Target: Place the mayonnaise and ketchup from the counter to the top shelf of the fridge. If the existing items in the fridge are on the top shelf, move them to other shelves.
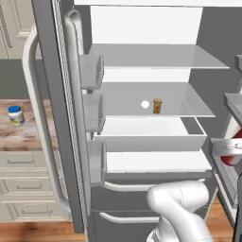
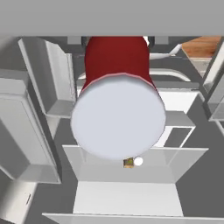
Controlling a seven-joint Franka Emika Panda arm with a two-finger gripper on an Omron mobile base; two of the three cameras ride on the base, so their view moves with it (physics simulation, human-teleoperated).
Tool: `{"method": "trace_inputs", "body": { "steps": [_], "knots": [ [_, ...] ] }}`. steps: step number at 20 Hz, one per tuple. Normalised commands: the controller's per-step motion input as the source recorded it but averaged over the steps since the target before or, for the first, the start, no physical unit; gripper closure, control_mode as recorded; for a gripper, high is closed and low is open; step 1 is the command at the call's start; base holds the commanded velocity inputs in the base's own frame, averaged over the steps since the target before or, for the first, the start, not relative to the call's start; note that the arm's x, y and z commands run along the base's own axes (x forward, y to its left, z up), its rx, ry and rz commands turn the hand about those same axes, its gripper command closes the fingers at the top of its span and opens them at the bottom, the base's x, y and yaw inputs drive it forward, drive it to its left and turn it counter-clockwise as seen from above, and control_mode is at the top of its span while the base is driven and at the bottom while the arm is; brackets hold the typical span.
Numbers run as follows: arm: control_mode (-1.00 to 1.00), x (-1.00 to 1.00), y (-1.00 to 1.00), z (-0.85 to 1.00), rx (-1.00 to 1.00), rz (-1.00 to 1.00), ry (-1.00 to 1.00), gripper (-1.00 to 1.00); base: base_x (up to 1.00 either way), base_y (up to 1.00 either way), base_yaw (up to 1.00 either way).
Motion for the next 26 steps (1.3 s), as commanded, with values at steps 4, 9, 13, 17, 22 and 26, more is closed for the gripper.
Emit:
{"method": "trace_inputs", "body": {
  "steps": [4,9,13,17,22,26],
  "knots": [
    [1.00,0.00,0.00,0.00,0.00,0.00,0.00,1.00,0.18,0.41,0.00],
    [1.00,0.00,0.00,0.00,0.00,0.00,0.00,1.00,0.43,0.18,0.00],
    [1.00,0.00,0.00,0.00,0.00,0.00,0.00,1.00,0.88,0.00,-0.02],
    [-1.00,0.97,0.00,0.55,0.01,-0.07,-0.05,1.00,0.00,0.00,0.00],
    [-1.00,0.49,0.00,0.97,0.06,-0.03,-0.33,1.00,0.00,0.00,0.00],
    [-1.00,0.91,0.00,0.48,0.01,-0.03,-0.23,1.00,0.00,0.00,0.00]
  ]
}}
